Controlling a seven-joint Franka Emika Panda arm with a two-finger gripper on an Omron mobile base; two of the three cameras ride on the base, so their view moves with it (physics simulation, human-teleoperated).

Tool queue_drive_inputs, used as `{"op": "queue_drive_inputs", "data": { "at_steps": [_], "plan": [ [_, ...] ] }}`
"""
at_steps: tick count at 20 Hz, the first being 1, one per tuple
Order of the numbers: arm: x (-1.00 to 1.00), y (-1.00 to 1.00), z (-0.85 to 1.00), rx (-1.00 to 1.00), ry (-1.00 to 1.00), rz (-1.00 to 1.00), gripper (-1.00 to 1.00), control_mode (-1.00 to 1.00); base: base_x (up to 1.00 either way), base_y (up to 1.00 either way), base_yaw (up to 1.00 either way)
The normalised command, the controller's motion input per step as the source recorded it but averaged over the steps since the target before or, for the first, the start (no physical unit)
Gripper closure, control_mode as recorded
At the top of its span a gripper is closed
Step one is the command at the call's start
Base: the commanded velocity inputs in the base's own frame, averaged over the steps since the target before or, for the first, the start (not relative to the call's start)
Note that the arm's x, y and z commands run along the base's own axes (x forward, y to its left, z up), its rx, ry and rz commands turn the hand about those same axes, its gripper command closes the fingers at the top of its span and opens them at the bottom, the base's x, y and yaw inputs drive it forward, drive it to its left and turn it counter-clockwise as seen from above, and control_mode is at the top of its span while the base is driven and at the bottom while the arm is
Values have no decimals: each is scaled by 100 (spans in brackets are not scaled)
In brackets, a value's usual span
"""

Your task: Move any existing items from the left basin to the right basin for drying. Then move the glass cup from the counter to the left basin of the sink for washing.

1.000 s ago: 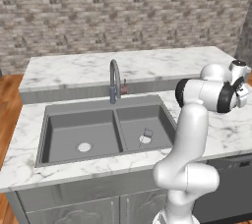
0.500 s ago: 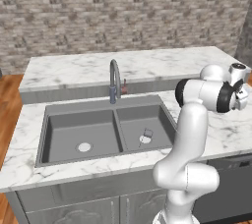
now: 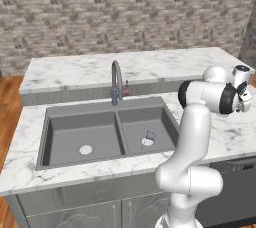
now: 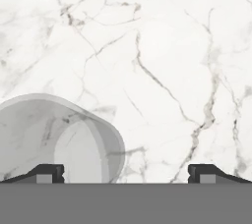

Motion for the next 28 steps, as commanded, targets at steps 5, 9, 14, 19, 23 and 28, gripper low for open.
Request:
{"op": "queue_drive_inputs", "data": {
  "at_steps": [5, 9, 14, 19, 23, 28],
  "plan": [
    [16, -8, -1, 0, 1, 0, -100, -100, 0, 0, 0],
    [17, -6, -3, 0, 2, 0, -100, -100, 0, 0, 0],
    [14, -5, -11, 0, 4, 0, -100, -100, 0, 0, 0],
    [12, -7, -14, 0, 4, 0, -100, -100, 0, 0, 0],
    [12, -10, -9, 1, 3, 0, -100, -100, 0, 0, 0],
    [10, -11, -5, 3, 3, 0, -100, -100, 0, 0, 0]
  ]
}}
